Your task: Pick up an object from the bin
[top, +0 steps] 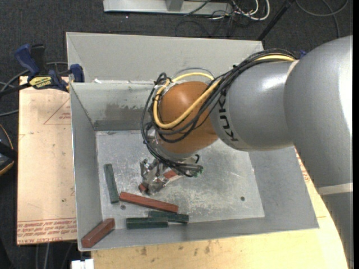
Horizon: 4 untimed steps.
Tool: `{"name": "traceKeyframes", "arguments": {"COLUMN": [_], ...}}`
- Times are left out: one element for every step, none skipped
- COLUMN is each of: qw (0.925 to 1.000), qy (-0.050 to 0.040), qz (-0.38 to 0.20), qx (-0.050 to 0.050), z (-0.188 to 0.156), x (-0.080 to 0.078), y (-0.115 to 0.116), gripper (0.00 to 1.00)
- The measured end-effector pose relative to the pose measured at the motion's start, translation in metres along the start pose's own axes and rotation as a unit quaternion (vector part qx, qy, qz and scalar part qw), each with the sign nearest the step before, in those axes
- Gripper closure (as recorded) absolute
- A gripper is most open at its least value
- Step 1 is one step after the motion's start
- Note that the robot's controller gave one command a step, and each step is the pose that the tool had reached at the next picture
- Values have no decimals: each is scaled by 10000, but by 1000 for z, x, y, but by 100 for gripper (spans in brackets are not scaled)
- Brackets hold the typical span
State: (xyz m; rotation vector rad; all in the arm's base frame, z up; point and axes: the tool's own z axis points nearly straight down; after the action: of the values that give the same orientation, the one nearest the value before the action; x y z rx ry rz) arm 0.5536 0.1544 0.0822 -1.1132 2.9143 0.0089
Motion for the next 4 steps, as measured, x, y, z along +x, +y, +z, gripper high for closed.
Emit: {"name": "traceKeyframes", "arguments": {"qw": [10000, 9999, 9999, 9959], "qy": [0, 101, 116, 118], "qz": [0, 61, 88, -892], "qx": [-1, -18, -25, -39], "z": [0, -33, -89, -41], "x": [0, -14, -9, -25], "y": [0, -6, -7, -2], "gripper": [100, 100, 100, 0]}}
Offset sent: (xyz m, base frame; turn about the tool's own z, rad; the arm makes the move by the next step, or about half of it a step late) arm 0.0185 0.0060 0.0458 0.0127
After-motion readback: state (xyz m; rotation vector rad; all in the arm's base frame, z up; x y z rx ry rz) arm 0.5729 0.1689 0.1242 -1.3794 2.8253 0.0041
